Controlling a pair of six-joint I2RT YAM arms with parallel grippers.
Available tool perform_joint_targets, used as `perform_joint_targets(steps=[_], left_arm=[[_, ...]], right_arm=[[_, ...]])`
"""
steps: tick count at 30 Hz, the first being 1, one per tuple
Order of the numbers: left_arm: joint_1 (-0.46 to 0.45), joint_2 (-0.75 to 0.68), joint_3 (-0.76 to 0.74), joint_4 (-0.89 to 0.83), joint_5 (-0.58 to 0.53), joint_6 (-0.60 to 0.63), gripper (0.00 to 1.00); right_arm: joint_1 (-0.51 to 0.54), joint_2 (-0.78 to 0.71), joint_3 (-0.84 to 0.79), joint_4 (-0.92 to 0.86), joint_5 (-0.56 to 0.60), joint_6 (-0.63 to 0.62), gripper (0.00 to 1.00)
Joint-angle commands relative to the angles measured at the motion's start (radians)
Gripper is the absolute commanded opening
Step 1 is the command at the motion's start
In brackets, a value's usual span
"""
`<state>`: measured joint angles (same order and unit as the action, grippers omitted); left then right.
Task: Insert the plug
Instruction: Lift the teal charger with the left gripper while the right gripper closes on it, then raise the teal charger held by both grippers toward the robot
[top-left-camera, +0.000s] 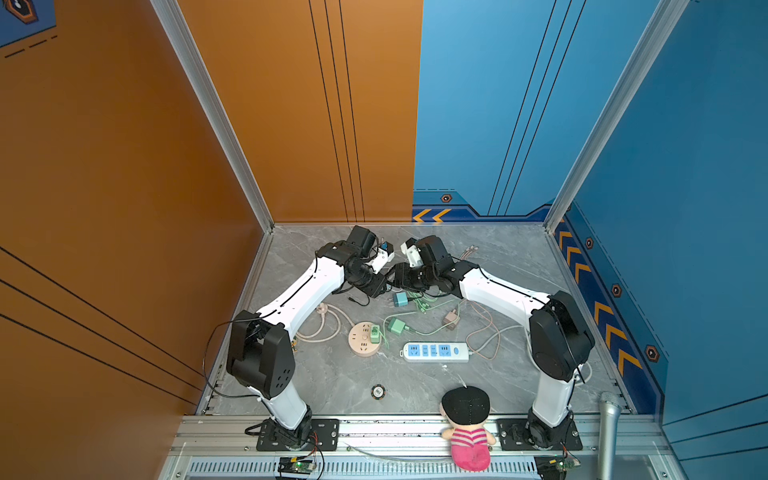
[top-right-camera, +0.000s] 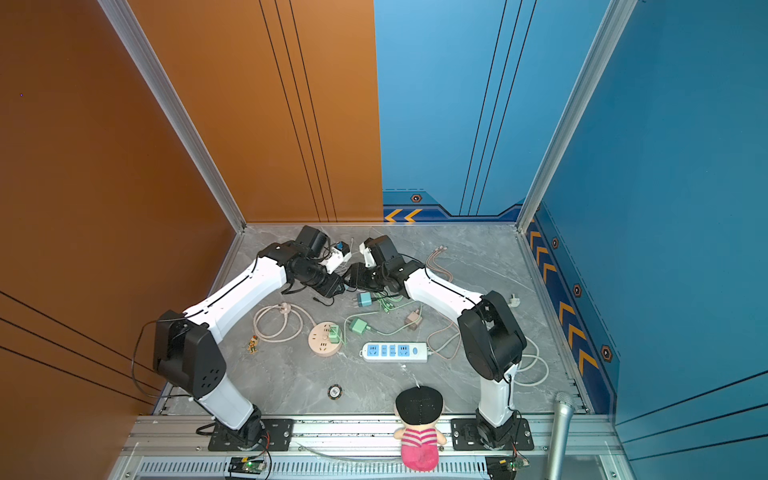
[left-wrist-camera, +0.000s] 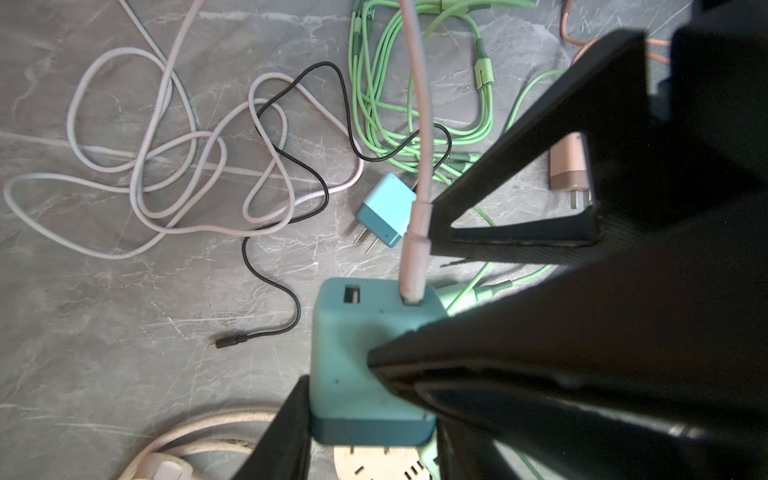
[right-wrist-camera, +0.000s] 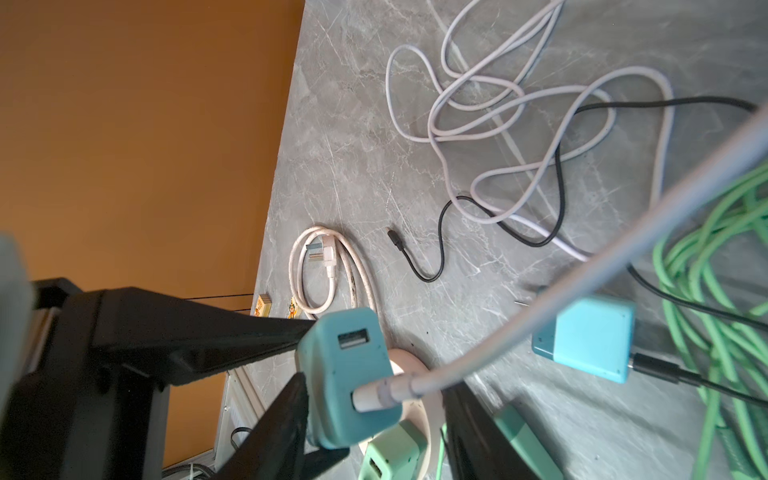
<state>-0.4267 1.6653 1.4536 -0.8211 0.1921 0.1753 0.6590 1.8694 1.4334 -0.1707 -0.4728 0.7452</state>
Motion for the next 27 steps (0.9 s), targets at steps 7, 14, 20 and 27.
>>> perform_joint_targets(steps=[7,14,20,27], left_arm=[[-0.004,-0.055,-0.034,0.057,0.008,-0.035,0.41],[-0.012,-0.068,-0.046,0.097,0.011,-0.056,0.41],[-0.012,-0.079,-0.071,0.134,0.010,-0.087,0.48],[0.090,-0.219,-0.110,0.096,0.166,-0.092,0.80]], right_arm=[[0.007,0.023,-0.011,0.103,-0.107,0.074,0.42],[-0.006,0.028,-0.077,0.264,-0.169,0.189,0.20],[-0.010,0.007,-0.071,0.225,-0.170,0.138,0.06],[-0.047,-0.027,-0.072,0.150,-0.241,-0.049,0.00]])
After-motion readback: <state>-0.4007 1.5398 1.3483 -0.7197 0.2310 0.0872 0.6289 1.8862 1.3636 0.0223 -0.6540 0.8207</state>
